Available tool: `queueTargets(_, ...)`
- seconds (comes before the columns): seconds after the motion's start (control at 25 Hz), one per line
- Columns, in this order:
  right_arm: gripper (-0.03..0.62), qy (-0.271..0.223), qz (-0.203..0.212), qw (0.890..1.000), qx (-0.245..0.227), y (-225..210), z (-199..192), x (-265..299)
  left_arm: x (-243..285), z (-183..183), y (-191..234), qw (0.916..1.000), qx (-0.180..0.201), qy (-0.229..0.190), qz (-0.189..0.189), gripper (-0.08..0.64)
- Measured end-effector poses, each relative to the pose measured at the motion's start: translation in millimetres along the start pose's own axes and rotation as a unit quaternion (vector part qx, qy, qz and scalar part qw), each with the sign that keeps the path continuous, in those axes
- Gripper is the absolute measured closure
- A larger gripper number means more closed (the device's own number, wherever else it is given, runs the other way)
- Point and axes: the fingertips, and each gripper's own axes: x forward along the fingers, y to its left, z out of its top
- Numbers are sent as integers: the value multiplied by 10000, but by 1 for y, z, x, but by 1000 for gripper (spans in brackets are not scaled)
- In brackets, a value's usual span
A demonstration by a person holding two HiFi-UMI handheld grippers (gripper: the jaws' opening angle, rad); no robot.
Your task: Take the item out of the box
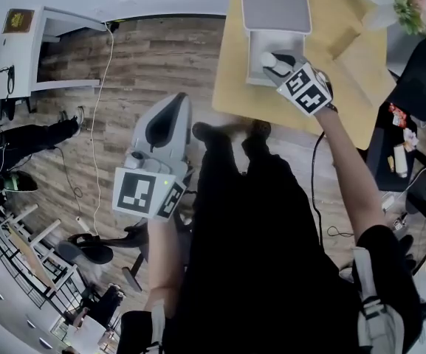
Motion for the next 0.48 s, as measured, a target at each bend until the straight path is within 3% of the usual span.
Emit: queueTargets(0.48,436,-541,-588,9947,646,-11,2,-76,7,19,-30,9988,172,-247,-383,551)
